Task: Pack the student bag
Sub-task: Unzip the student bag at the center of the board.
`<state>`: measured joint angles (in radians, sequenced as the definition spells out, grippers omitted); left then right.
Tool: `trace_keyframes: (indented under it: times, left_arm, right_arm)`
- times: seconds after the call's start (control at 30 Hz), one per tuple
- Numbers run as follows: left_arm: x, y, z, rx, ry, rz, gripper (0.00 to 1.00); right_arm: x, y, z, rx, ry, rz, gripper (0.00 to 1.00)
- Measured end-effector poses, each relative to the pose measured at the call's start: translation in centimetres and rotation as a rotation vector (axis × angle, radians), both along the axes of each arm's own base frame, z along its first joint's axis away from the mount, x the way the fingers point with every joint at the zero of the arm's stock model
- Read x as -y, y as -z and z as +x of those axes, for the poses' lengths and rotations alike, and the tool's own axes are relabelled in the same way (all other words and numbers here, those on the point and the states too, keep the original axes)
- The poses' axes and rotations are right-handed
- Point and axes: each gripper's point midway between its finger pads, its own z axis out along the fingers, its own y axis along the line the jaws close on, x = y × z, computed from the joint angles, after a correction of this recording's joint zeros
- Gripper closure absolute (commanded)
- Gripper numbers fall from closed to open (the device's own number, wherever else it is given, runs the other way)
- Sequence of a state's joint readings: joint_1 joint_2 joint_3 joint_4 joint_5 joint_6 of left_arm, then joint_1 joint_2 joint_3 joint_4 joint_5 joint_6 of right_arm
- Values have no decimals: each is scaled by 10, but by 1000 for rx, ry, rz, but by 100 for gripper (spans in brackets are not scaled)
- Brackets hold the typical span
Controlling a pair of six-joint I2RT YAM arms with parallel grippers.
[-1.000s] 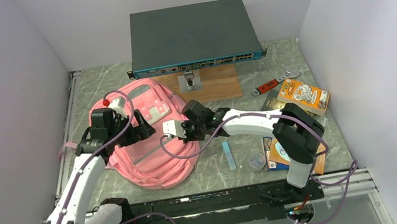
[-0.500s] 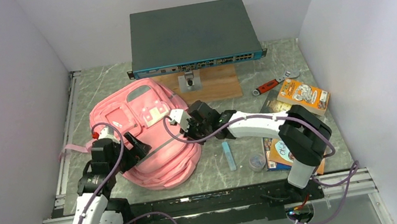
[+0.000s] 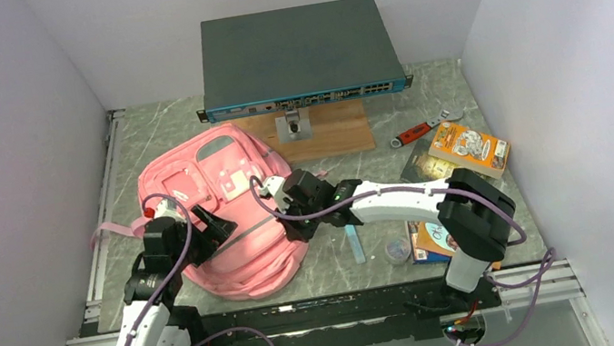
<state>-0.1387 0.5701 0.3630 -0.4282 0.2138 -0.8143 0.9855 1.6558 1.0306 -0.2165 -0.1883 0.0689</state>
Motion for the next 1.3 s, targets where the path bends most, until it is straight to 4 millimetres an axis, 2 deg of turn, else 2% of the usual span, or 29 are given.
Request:
trace_keyframes:
  times: [0.13,0.23,0.37,0.5,0.63,0.7,0.9,1.0,1.1,1.17,1.23,1.3]
  left_arm:
    - [2,1,0,4,2,-14,7]
    - [4,4,0,3,9,-26,7]
    - [6,2,1,17,19,-34,3]
    - [11,1,1,23,48,-43,0]
    - [18,-6,-1,18,102,-52,0]
    - [22,-17,0,29,134,-57,0]
    - [24,-71,3,138,190,-29,0]
    - [21,-84,0,174,193,-8,0]
    - [21,-74,-4,167,193,-8,0]
    - [22,-52,-7,123,196,-18,0]
    - [24,-18,-13,47,194,-38,1]
    - [28,1,-14,12,194,-74,2]
  right_arm:
    - [-14,-4,-23,-112,39,50,100]
    - [-24,-10,-32,-188,88,96,100]
    - [-34,-11,-38,-283,158,142,100]
    - [-35,-8,-35,-335,211,178,100]
    - [-23,-5,-23,-350,267,194,100]
    - [-13,-8,-11,-336,303,206,100]
    - [20,-31,37,-216,412,251,100]
    - [30,-35,49,-153,434,245,100]
    - [34,-35,52,-130,428,235,100]
    - [35,-34,52,-125,421,231,100]
    - [36,-33,51,-121,419,232,100]
    - [37,-29,46,-129,412,227,100]
